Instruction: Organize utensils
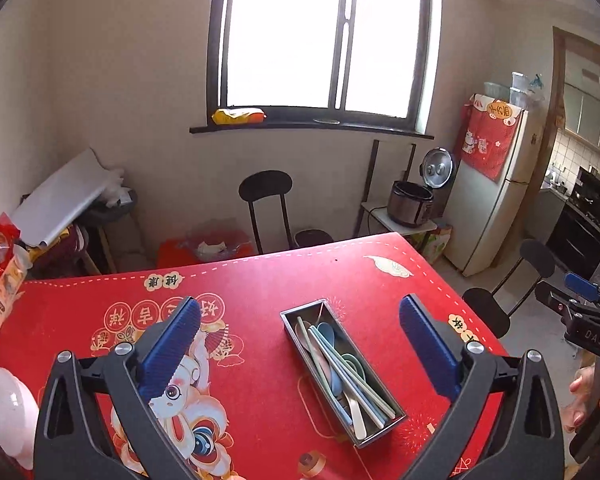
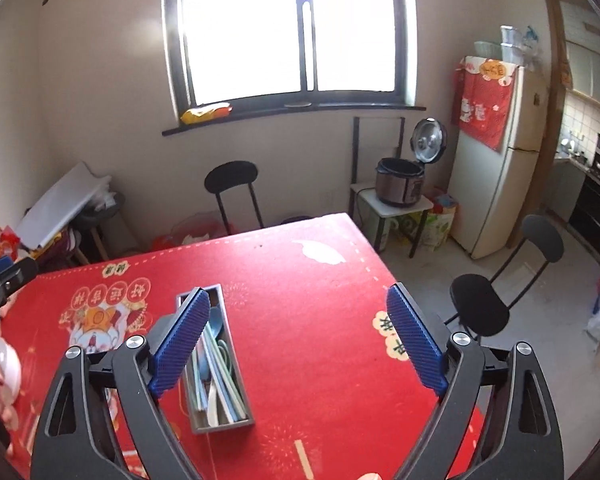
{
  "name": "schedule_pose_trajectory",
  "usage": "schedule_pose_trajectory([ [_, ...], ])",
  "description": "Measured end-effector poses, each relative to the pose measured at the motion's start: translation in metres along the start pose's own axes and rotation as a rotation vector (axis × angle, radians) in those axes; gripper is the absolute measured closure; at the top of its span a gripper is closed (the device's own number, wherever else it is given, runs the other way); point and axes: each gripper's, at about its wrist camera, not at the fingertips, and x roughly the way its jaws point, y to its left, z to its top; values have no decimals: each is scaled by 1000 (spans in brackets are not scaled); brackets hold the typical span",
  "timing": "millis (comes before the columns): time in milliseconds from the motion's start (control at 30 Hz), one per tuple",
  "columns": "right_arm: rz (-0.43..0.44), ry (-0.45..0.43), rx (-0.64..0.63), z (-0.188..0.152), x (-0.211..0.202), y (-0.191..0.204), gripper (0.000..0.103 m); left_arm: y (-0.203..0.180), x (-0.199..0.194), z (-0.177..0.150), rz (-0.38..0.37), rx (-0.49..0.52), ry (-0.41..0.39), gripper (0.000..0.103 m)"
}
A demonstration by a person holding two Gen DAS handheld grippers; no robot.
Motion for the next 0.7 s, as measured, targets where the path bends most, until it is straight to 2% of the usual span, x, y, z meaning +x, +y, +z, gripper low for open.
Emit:
schedule_pose_trajectory([
  [100, -23, -14, 29, -1, -11, 0, 14, -1, -11, 1, -27, -13, -14, 6],
  [233, -42, -21, 43, -4, -22, 2, 14, -5, -21, -1, 22, 4, -23, 6],
  [367, -137, -31, 28, -7, -30, 10, 14, -5, -28, -5, -13, -5, -22, 6],
  [500, -128, -48, 43, -10, -41, 11, 14, -12, -32, -8, -7, 22, -29, 6],
  [700, -170, -63, 28, -12, -51, 14, 14, -16, -35, -12, 21, 40, -54, 6],
])
